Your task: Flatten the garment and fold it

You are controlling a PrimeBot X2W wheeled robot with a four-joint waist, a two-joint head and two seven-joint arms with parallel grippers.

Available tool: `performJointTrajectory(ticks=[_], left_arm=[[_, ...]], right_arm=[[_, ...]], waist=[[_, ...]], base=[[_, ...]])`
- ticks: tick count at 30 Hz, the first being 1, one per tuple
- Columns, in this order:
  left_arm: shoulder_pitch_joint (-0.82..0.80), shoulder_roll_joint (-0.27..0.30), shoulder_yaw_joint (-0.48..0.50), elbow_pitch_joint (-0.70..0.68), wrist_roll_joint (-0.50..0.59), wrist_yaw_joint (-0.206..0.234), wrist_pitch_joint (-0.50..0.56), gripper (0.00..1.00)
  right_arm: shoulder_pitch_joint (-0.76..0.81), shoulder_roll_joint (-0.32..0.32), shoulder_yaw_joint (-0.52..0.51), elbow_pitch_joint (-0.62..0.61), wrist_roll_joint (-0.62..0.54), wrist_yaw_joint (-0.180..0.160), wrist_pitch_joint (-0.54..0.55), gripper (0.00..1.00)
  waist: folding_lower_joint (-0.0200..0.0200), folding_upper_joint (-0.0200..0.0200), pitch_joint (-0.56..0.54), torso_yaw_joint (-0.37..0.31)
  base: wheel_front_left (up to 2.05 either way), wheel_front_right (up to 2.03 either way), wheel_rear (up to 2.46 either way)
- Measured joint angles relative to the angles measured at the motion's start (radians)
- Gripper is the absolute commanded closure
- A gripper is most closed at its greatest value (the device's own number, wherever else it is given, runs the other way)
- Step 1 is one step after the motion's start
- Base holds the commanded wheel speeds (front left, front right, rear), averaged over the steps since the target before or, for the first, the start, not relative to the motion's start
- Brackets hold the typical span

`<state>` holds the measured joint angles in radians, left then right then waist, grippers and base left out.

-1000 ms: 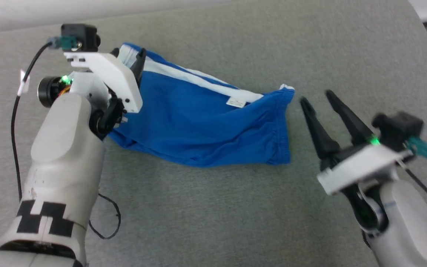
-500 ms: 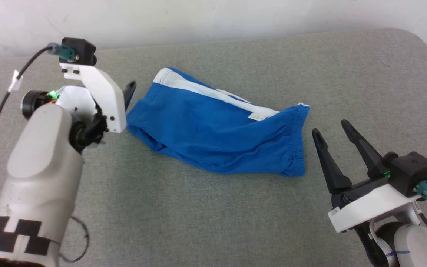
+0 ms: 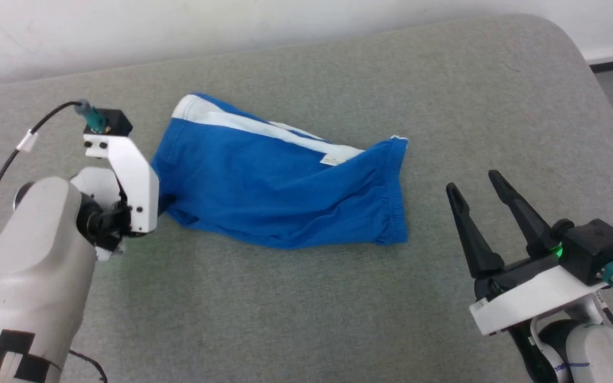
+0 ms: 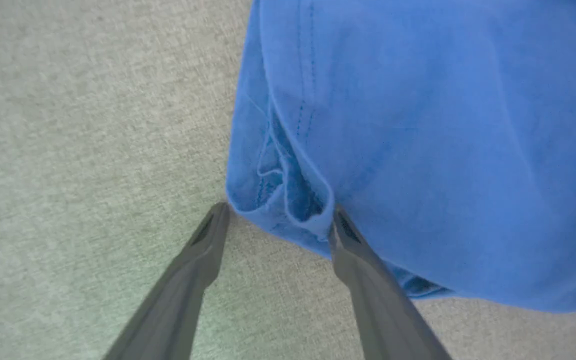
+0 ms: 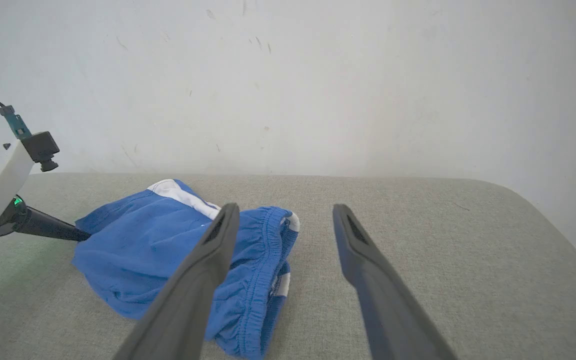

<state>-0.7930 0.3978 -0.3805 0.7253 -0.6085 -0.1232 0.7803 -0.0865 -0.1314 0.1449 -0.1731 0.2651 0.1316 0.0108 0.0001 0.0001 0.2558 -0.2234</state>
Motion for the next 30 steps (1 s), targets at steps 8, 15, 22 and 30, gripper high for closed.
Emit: performJointTrajectory(ticks=[8,15,22,30], left_arm=[[0.012,-0.008,-0.046,-0.021,-0.009,0.001,0.042,1.0],[0.057,-0.011,-0.056,-0.059,-0.022,0.0,-0.038,1.0],[0.078,-0.04,-0.046,-0.101,-0.017,0.002,-0.176,1.0],[0.072,-0.049,-0.048,-0.166,-0.007,0.004,-0.228,1.0]], right_arm=[[0.019,0.008,-0.05,0.022,0.019,0.0,0.013,0.0],[0.005,-0.017,-0.026,0.098,0.091,0.0,0.161,0.0],[-0.114,-0.049,0.034,0.274,0.168,0.0,0.333,0.0],[-0.268,-0.046,0.111,0.522,0.201,0.0,0.428,0.0]], waist=[[-0.0002,0.0,0.008,-0.014],[-0.0001,0.0,-0.016,0.01],[-0.0001,0.0,-0.037,0.054],[0.0,0.0,-0.027,0.102]], base=[[0.0,0.0,0.0],[0.0,0.0,0.0],[0.0,0.0,0.0],[0.0,0.0,0.0]])
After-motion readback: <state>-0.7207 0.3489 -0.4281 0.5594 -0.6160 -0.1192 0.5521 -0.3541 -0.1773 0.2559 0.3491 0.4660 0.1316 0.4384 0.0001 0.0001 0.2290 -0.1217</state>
